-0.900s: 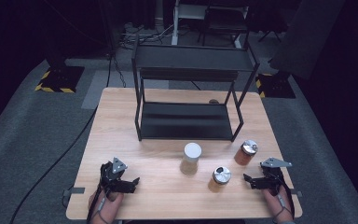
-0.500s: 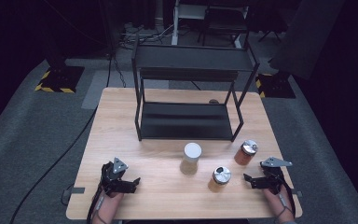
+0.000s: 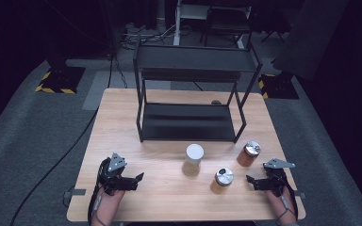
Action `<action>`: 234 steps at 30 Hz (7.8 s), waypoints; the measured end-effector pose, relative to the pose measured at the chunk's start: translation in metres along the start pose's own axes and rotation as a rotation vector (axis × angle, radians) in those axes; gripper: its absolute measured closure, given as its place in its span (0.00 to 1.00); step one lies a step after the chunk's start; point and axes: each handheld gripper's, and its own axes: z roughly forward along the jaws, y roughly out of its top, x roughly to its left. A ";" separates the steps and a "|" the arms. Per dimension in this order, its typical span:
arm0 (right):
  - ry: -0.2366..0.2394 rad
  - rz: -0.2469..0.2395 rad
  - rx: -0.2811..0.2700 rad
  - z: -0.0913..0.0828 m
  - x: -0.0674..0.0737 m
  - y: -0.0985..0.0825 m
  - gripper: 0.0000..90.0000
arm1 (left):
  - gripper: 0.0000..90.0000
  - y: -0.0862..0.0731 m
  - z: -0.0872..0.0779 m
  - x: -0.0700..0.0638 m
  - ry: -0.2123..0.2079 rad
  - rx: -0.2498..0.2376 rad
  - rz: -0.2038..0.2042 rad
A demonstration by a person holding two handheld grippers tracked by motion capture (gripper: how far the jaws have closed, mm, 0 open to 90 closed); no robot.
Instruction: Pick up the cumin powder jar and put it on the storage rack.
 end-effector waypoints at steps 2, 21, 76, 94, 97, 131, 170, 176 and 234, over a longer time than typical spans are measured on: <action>0.000 0.000 0.000 0.000 0.000 0.000 0.02 | 0.05 0.005 -0.005 -0.002 -0.008 -0.015 0.013; -0.004 0.003 0.000 0.000 0.001 0.000 0.02 | 0.05 0.052 -0.027 -0.012 -0.103 -0.103 0.091; -0.009 0.008 -0.001 0.000 0.002 -0.001 0.02 | 0.15 0.144 0.099 -0.061 -0.335 0.039 0.245; -0.009 0.007 -0.001 0.000 0.002 -0.001 0.02 | 0.36 0.146 0.124 -0.069 -0.310 0.089 0.271; -0.009 0.008 0.000 0.000 0.002 -0.001 0.02 | 0.37 0.146 0.124 -0.068 -0.310 0.088 0.272; -0.009 0.007 0.000 0.000 0.002 -0.001 0.02 | 0.37 0.187 0.073 -0.053 -0.305 0.044 0.276; -0.008 0.007 0.000 0.000 0.002 0.000 0.02 | 0.37 0.256 0.115 0.028 -0.059 0.115 0.103; -0.008 0.008 0.000 0.000 0.002 0.000 0.02 | 0.37 0.249 0.131 0.040 -0.039 0.133 0.057; -0.009 0.007 0.001 0.000 0.002 0.000 0.01 | 0.20 0.241 0.153 0.026 0.061 0.183 0.013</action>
